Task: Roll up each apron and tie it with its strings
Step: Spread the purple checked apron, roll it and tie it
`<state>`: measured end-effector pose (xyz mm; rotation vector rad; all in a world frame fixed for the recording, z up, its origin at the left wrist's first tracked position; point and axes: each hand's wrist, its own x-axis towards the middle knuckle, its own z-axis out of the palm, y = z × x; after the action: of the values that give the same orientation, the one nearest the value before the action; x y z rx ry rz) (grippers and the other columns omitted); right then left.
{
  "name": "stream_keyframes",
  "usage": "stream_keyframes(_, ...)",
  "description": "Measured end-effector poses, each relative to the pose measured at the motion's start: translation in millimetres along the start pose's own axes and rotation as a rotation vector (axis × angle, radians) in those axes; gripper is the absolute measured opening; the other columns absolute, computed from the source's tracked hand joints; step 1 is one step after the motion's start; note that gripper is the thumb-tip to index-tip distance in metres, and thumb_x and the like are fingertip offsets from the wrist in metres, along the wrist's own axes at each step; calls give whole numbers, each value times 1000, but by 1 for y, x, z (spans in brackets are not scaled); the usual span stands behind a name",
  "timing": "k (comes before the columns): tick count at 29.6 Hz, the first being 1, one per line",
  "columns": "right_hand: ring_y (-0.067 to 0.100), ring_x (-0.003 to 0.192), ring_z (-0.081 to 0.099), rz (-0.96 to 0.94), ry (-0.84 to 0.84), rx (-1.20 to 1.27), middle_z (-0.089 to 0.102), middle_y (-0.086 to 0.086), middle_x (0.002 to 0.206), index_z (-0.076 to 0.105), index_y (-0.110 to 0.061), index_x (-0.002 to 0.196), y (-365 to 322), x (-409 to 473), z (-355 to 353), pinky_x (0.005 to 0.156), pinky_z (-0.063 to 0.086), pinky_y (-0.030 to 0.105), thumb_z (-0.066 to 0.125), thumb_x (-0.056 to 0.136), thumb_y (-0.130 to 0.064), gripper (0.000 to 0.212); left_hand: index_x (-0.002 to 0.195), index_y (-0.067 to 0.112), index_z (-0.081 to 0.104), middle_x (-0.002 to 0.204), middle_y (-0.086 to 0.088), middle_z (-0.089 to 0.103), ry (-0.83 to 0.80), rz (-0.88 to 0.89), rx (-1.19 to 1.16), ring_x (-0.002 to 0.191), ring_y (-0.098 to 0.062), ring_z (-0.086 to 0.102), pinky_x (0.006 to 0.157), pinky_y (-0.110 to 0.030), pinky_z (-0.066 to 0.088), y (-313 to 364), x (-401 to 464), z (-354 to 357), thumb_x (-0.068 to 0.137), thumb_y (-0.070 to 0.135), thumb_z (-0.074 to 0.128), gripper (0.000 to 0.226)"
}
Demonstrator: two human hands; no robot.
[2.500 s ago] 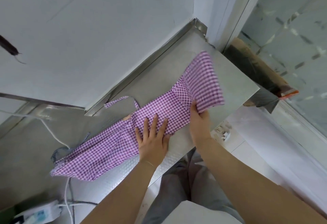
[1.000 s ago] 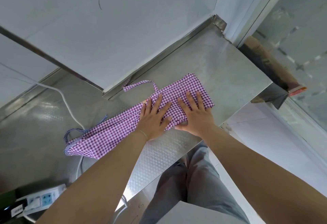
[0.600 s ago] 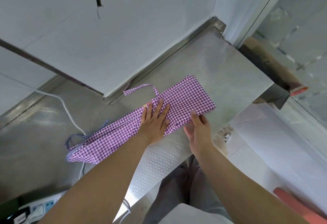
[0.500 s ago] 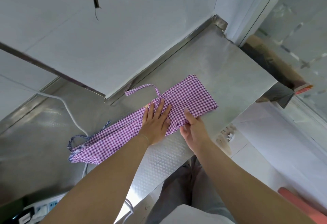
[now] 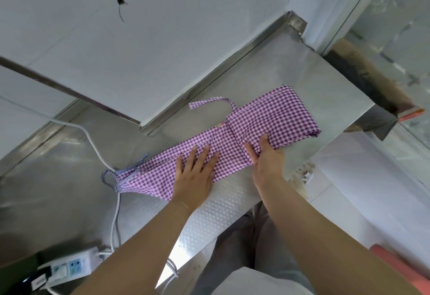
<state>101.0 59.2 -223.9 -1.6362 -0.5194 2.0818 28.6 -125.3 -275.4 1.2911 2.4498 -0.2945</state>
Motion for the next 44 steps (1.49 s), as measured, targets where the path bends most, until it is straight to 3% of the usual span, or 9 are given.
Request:
stream_keyframes(6,14,74,58,-400,-105,-448,61,-2,83,56,-17,82,24,-4,-9,66,48,28,48,99,-26,20,147,40,24,154,1,33,-55,-39,-39,134,-30,40,103,-53,38,6,12,-23,97,54,13,54)
stream_keyframes(10,20,135,40,-744,-421,-981,43,10,147,34,-26,145,55,12,-28,113,35,31,49,96,-24,51,143,32,30,144,-7,46,-45,-35,-108,123,-31,50,98,-48,45,-7,13,-27,98,49,23,49)
stream_keyframes(14,29,148,5,-1125,-610,-1336,17,-3,159,27,-33,148,70,27,-41,116,20,47,44,87,-23,64,149,7,21,153,-17,29,-97,-75,-12,143,-34,26,119,-41,13,-18,-2,-21,94,30,52,67)
stream_keyframes(19,35,147,0,-1152,-636,-1597,14,4,160,26,-40,148,76,30,-44,111,29,57,59,81,-13,79,124,3,60,129,-15,60,86,-152,-74,124,-34,53,111,-48,28,-37,-34,-9,82,30,63,50)
stream_keyframes(25,35,147,-4,-1188,-616,-1777,9,6,162,19,-42,150,79,30,-44,110,15,57,71,79,-19,91,138,14,44,144,-12,44,376,-165,-261,134,-30,37,117,-47,19,-22,-64,-5,98,42,36,49)
stream_keyframes(33,39,146,7,-1233,-588,-2007,15,11,160,24,-32,152,74,21,-41,106,29,62,49,83,-59,78,142,34,36,149,2,41,51,-82,-111,131,-28,37,89,-49,52,-13,-47,0,85,49,58,63)
stream_keyframes(36,37,143,27,-1194,-617,-1883,38,8,152,53,-25,135,62,5,-37,105,35,54,37,83,-70,70,141,33,38,147,2,46,46,-53,-80,129,-29,48,86,-46,53,-16,-47,1,81,44,64,66)
stream_keyframes(40,20,116,49,-839,-229,-1503,52,2,129,57,-17,121,23,-4,-21,92,44,33,49,96,-40,34,144,32,36,150,1,42,-24,-28,-50,130,-30,47,90,-46,51,-19,-47,-3,91,57,28,59)
stream_keyframes(44,25,103,61,-464,-337,-1477,59,8,125,54,-11,124,4,7,7,89,48,37,55,93,-34,39,141,33,35,146,0,47,-29,0,24,125,-31,53,87,-47,53,-21,-47,-7,87,54,57,62)
